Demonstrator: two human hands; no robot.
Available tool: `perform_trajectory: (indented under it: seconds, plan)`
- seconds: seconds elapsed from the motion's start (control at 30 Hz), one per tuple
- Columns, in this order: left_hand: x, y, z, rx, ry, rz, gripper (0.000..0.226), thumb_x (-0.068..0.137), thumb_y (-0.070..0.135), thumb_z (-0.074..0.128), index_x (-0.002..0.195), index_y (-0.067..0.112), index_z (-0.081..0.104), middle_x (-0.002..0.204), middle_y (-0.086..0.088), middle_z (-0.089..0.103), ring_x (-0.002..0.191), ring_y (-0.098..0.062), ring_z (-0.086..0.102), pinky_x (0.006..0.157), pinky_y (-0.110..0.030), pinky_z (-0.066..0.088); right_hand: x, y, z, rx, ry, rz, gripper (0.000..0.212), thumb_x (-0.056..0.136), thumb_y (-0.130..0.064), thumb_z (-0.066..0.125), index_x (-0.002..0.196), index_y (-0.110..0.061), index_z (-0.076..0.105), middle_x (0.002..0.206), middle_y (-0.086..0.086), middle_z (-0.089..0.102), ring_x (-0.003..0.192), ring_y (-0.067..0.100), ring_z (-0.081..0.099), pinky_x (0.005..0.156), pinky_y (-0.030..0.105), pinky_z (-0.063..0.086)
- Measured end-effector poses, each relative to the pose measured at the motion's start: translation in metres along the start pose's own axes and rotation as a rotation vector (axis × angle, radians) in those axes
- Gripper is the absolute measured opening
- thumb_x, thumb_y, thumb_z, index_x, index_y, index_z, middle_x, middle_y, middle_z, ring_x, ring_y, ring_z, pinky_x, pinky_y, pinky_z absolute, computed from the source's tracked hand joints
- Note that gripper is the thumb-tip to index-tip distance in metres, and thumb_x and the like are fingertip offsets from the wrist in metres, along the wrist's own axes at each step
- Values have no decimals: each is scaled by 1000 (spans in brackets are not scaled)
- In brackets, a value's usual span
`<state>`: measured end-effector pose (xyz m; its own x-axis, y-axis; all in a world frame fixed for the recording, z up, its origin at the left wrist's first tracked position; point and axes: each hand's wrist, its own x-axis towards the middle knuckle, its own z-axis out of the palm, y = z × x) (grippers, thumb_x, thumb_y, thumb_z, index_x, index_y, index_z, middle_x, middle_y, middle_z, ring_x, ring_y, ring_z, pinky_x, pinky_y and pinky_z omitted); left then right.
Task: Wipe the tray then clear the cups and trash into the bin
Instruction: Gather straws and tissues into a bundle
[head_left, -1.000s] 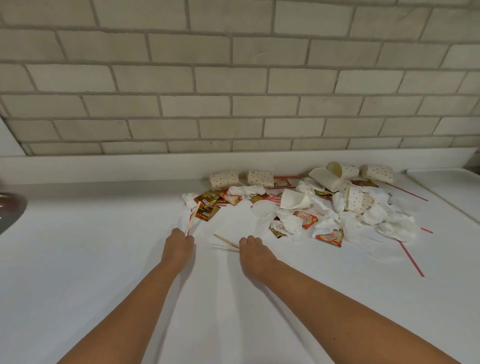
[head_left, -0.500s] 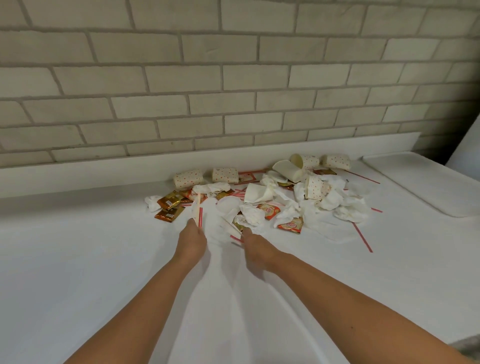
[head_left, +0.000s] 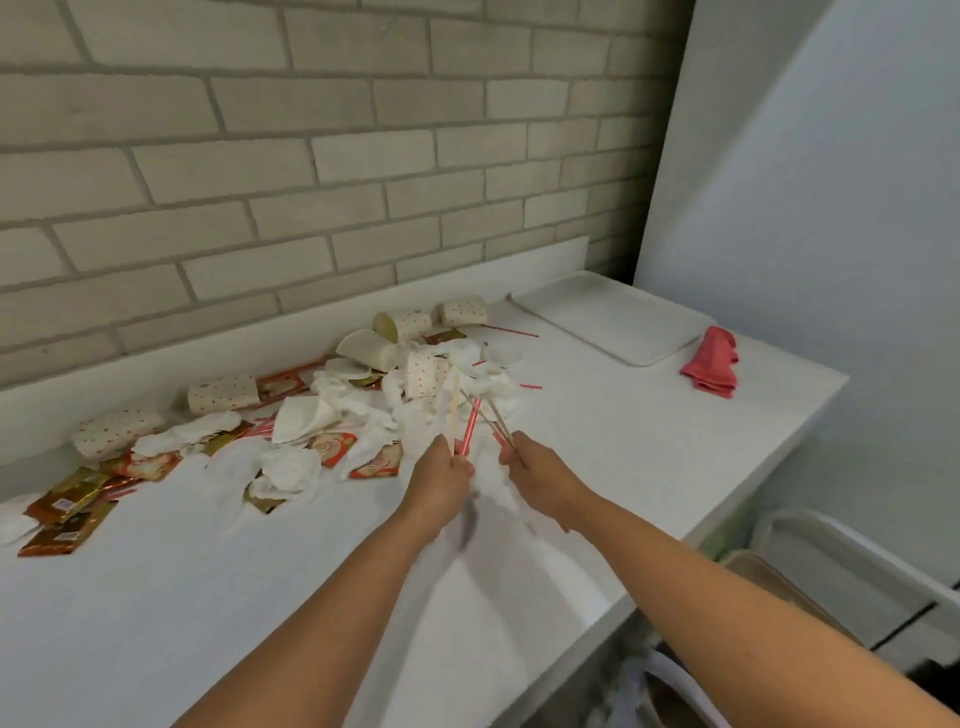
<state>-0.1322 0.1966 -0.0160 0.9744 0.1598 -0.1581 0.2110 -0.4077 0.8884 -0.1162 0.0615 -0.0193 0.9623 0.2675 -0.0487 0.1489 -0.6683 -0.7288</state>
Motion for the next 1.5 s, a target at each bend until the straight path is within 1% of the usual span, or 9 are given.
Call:
perform_trajectory:
  seconds: [0.3, 0.47, 0.6, 0.83, 0.97, 1.07, 1.17, 1.33, 1.5]
  plan:
    - [-28, 70, 168, 151, -467, 156, 22, 97, 12, 35, 116, 11, 46, 85, -2, 49, 67, -13, 45, 57, -23, 40, -61, 123, -110, 218, 354, 313, 23, 101, -19, 33, 84, -13, 46, 66, -4, 42, 56, 9, 36, 52, 21, 28]
    - [-47, 76, 243, 263, -688, 171, 35, 94, 10, 38, 129, 8, 43, 121, -15, 54, 107, -31, 56, 79, -33, 53, -101, 190, -148, 210, 478, 504, 36, 101, -15, 36, 66, -17, 42, 62, 1, 45, 52, 13, 39, 50, 25, 32]
    - [-51, 57, 287, 222, -829, -99, 13, 93, 0, 38, 96, 6, 49, 86, -11, 51, 59, -12, 45, 44, -18, 33, -129, 242, -160, 132, 357, 733, 28, 98, -9, 39, 71, -14, 48, 71, 6, 51, 59, 17, 46, 48, 23, 34]
    - [-49, 32, 333, 200, -821, -421, 30, 95, -4, 24, 73, 5, 42, 62, -5, 43, 33, -5, 33, 33, -13, 24, -149, 299, -152, -34, 7, 990, 27, 84, 2, 49, 61, -11, 44, 64, 9, 54, 52, 18, 53, 45, 21, 39]
    - [-47, 32, 352, 127, -795, -474, 14, 97, 3, 39, 104, -2, 49, 71, -6, 50, 52, -9, 44, 40, -17, 38, -140, 313, -146, 0, -96, 990, 26, 91, -11, 48, 65, -13, 47, 45, -1, 56, 44, 10, 52, 49, 19, 48]
    - [-47, 38, 357, 140, -785, -458, 44, 98, 21, 47, 136, 2, 36, 100, -9, 57, 69, -12, 53, 53, -24, 45, -131, 313, -147, -52, -176, 889, 20, 95, -21, 45, 82, -11, 56, 87, 6, 59, 70, 14, 52, 82, 30, 46]
    - [-46, 45, 358, 160, -771, -422, 46, 100, 20, 43, 140, 0, 31, 106, -10, 55, 64, -10, 57, 36, -13, 43, -124, 314, -153, -85, -215, 816, 34, 95, -19, 44, 124, -3, 55, 124, 16, 58, 111, 30, 57, 97, 36, 43]
    - [-40, 58, 352, 355, -638, -215, 44, 95, 24, 48, 134, 2, 43, 132, -16, 52, 117, -29, 53, 99, -35, 46, -107, 297, -168, -129, -356, 750, 28, 92, -10, 48, 115, 1, 59, 75, 8, 59, 61, 19, 57, 62, 26, 50]
    - [-35, 86, 330, 295, -413, 48, 33, 94, 14, 47, 127, 10, 53, 126, -10, 58, 114, -23, 55, 94, -25, 42, -67, 261, -173, -321, -545, 622, 23, 95, -9, 48, 111, 5, 58, 90, 19, 70, 31, 8, 49, 32, 12, 36]
